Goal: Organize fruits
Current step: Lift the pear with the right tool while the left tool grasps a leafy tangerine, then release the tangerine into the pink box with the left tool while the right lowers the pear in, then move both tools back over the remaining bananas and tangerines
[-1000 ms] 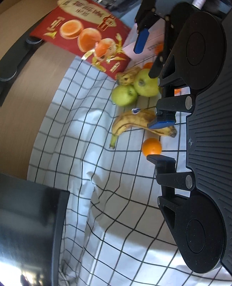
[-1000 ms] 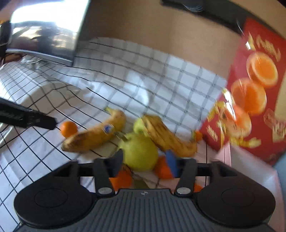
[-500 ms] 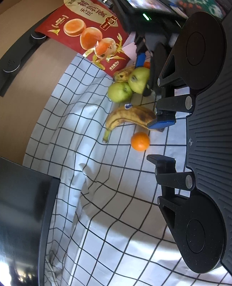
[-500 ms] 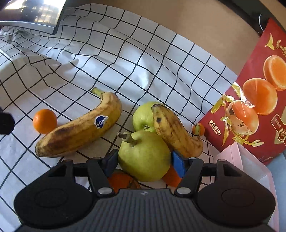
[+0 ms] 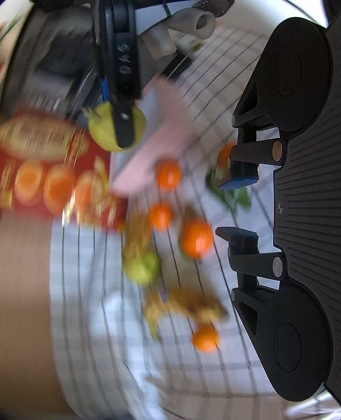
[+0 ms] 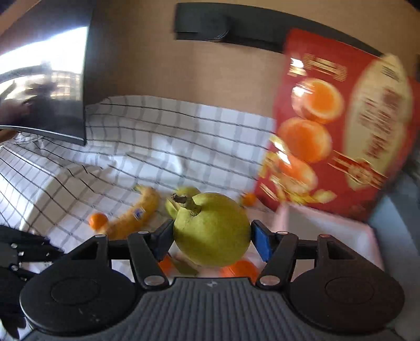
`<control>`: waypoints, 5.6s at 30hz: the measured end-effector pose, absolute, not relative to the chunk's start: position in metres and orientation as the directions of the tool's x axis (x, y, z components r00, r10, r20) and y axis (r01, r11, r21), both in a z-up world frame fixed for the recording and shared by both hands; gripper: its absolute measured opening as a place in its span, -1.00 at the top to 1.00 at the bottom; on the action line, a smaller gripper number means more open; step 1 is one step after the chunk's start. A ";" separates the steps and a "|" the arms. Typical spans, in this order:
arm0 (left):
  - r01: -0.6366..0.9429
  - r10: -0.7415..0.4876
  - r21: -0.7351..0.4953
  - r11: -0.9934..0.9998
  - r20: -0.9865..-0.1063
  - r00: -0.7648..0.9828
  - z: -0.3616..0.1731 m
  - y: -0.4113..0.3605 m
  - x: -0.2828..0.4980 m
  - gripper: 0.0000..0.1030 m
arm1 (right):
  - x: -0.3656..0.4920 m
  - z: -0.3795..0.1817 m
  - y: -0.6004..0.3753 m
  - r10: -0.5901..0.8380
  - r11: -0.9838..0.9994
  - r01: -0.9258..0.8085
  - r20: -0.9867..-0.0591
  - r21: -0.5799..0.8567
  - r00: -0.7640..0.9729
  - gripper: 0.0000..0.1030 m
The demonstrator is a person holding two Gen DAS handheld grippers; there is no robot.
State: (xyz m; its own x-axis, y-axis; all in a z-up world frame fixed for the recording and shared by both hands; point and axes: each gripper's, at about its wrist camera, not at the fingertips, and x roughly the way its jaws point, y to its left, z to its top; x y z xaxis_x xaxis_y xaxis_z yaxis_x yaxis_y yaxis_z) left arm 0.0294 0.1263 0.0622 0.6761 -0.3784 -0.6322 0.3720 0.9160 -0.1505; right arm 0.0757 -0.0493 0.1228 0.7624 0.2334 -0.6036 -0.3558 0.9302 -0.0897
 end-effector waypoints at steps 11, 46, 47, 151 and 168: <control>0.404 -0.330 -0.052 0.913 -0.675 0.660 0.067 0.060 0.033 0.29 | 0.008 0.070 -0.119 0.120 0.984 -0.179 -0.672 -0.018 0.731 -0.23; 0.546 -0.519 -0.154 0.824 -0.594 0.615 0.134 -0.015 0.171 0.07 | -0.001 0.096 -0.201 0.063 0.996 -0.085 -0.650 -0.003 0.757 -0.23; 0.550 -0.513 -0.153 0.821 -0.621 0.593 0.130 -0.028 0.191 0.07 | 0.001 0.096 -0.205 0.061 0.996 -0.084 -0.648 -0.005 0.760 -0.23; -0.081 -0.206 -0.369 0.926 -0.673 0.710 0.042 0.223 0.034 0.15 | 0.285 0.018 -0.011 0.222 0.961 0.059 -0.885 0.269 0.409 -0.14; 0.008 -0.242 -0.326 0.945 -0.686 0.686 0.041 0.195 0.056 0.15 | 0.226 0.073 -0.026 0.411 0.912 -0.206 -0.792 0.356 0.452 0.92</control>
